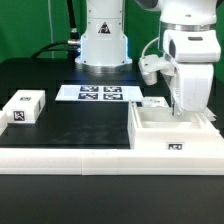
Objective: Assemble cabinet
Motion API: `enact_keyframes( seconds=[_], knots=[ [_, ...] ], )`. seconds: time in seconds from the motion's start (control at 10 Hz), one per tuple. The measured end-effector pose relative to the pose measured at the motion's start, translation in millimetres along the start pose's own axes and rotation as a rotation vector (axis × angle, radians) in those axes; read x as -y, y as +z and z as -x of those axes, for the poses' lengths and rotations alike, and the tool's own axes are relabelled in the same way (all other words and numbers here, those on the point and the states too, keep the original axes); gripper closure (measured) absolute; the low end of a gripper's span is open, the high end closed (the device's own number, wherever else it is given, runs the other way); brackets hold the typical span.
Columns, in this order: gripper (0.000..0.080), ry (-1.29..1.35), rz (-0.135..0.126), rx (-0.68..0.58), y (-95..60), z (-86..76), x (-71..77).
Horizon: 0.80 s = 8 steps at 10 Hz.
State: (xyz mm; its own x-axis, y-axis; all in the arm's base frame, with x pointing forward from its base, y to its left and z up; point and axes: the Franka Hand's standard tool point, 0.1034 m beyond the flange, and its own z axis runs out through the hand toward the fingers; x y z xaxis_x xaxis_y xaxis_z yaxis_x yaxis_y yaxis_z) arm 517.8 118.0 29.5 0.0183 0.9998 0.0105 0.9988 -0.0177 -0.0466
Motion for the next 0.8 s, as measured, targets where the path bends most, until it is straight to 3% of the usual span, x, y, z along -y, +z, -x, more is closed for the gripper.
enact_keyframes(
  seconds=[0.1,0.2,0.3,0.5,0.6,0.7,0.8],
  knots=[
    [0.0763,-0.008,-0.014,0.006,-1.5,0.3,-0.4],
    [0.0649,-0.004,-0.014,0.005,-0.8,0.8,0.3],
    [0.0649,-0.002,-0.014,0.005,-0.8,1.4,0.1],
    [0.0364,0.000,-0.014,0.005,-0.8,2.0,-0.1],
    [0.0143,0.000,-0.014,0.005,-0.8,2.4,-0.2],
    [0.0143,0.001,-0.014,0.005,-0.8,2.6,-0.2],
    [0.0028,0.001,-0.014,0.005,-0.8,2.9,-0.3]
  ],
)
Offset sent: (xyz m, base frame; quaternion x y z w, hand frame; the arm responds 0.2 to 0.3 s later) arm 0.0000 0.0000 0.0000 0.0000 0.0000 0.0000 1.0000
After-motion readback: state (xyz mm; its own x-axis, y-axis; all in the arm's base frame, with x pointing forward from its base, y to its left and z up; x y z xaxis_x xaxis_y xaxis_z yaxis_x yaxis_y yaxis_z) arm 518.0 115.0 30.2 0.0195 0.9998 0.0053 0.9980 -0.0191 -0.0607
